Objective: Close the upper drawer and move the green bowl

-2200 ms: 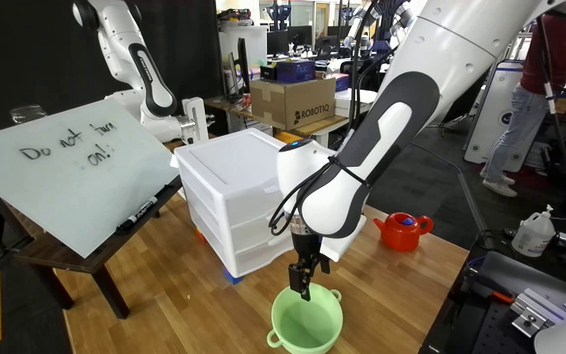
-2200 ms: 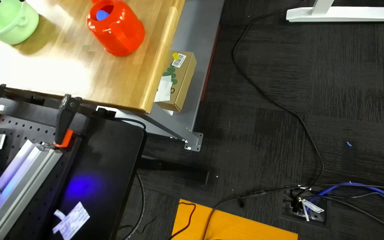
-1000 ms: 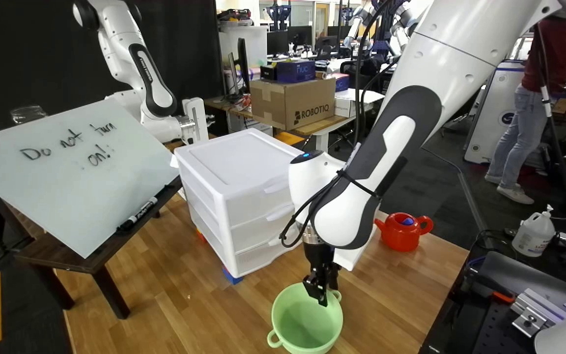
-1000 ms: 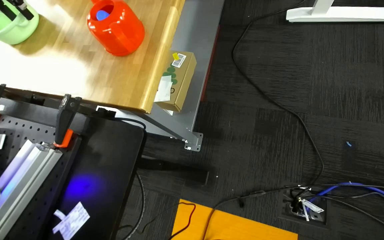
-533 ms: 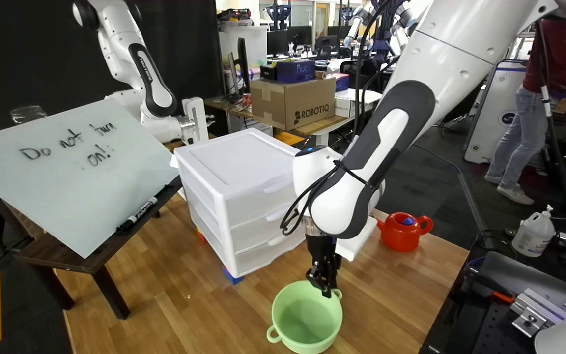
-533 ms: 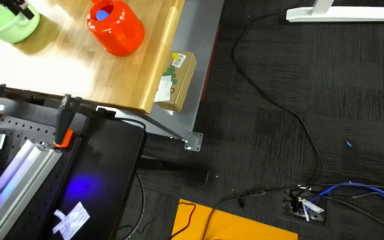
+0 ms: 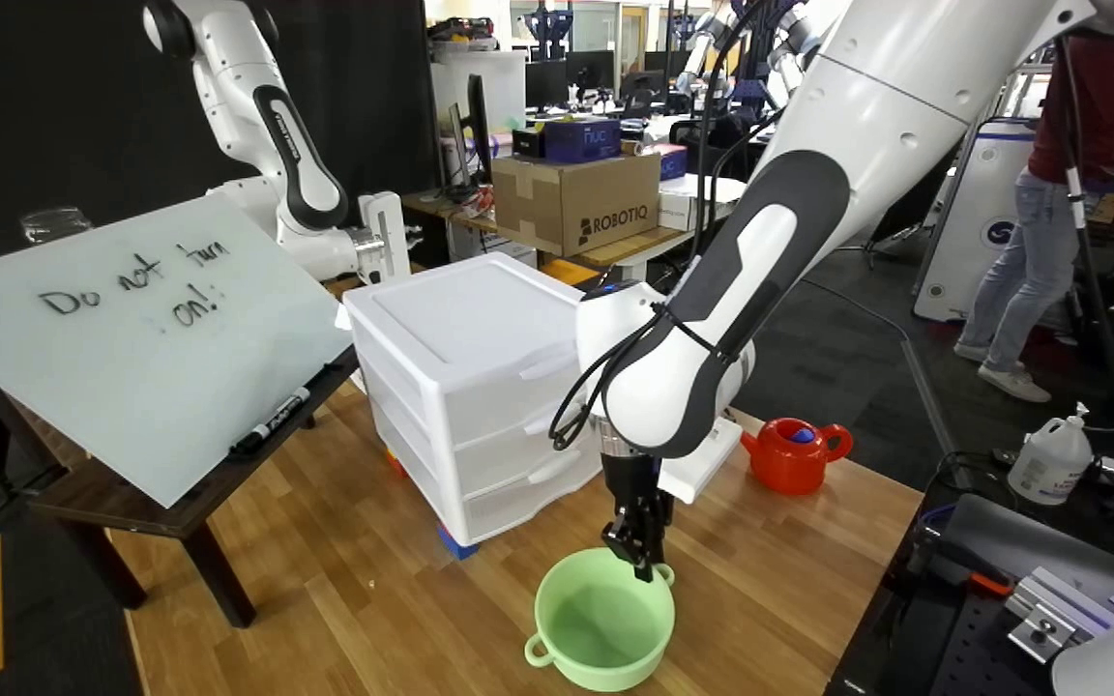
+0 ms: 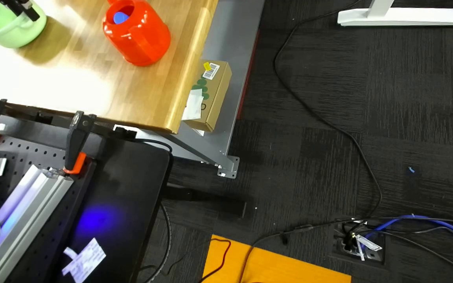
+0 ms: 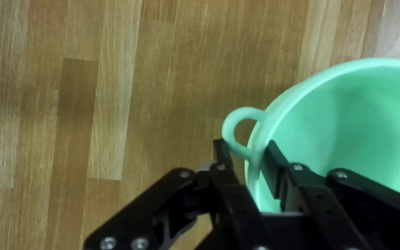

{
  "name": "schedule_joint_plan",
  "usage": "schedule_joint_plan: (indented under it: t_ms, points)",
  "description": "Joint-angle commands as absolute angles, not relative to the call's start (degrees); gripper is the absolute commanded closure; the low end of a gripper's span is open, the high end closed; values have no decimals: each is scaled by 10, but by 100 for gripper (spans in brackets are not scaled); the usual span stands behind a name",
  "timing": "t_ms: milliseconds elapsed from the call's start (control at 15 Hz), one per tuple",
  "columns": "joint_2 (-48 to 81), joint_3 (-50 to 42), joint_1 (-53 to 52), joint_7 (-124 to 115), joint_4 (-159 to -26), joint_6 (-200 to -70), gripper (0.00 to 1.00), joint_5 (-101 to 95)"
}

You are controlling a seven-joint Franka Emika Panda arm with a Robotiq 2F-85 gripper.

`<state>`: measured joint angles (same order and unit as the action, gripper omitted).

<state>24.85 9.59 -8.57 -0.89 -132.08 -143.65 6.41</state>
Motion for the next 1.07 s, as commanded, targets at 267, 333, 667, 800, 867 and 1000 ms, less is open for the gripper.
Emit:
schedule_joint_plan:
  t_ms: [267, 333, 667, 800, 867, 1000]
  points:
    - [202, 103, -83, -31, -1398, -1479, 93, 96]
    - [191, 104, -84, -37, -1417, -1497, 93, 101]
    - [138, 110, -86, -69, -1517, -1598, 93, 126]
    - [120, 115, -82, -76, -1555, -1639, 93, 142]
    - [113, 119, -78, -76, -1572, -1660, 93, 154]
    - [100, 138, -63, -64, -1606, -1700, 93, 196]
